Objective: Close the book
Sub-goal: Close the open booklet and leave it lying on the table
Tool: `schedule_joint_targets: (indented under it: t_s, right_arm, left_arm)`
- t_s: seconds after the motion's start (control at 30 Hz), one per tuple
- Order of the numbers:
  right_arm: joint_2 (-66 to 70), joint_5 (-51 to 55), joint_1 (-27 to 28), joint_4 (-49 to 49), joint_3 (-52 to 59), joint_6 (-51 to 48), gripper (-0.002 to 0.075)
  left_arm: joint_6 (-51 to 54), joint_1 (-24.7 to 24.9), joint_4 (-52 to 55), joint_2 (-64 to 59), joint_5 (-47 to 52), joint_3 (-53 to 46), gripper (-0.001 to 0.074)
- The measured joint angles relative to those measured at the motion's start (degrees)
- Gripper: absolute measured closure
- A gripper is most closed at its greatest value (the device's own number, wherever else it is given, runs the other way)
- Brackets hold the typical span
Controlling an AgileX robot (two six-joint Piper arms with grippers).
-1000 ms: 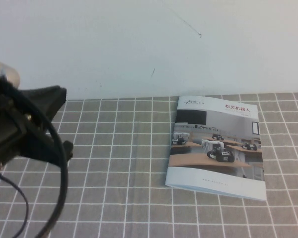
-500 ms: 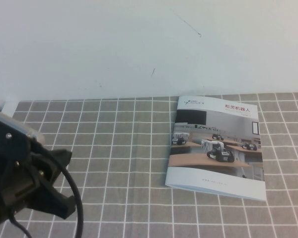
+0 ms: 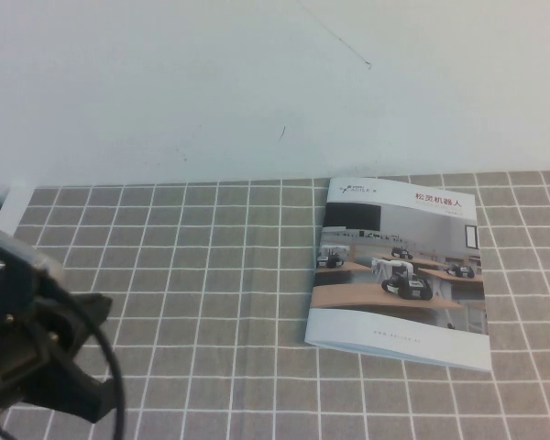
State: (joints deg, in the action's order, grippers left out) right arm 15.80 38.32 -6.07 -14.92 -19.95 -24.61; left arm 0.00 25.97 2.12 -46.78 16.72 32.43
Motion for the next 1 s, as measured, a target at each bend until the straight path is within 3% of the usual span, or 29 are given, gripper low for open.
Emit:
schedule_joint_targets:
  t_s: [0.2, 0.57, 0.83, 1.0]
  right_arm:
    - [0.0, 0.0, 0.0, 0.0, 0.0, 0.0, 0.0729]
    - [0.0, 0.0, 0.0, 0.0, 0.0, 0.0, 0.0729]
    - [0.0, 0.0, 0.0, 0.0, 0.0, 0.0, 0.0729]
    - [0.0, 0.0, 0.0, 0.0, 0.0, 0.0, 0.0729]
  left_arm:
    - [2.07, -5.41, 1.39, 14.52, -0.8, -4.37, 0.0737]
    - [0.59, -18.4, -0.91, 37.42, -0.43, -23.91, 0.0737]
    - [-4.36, -19.86, -1.49, 42.45, -0.31, -33.13, 0.0737]
    - [-9.12, -19.86, -1.49, 42.55, -0.68, -33.63, 0.0737]
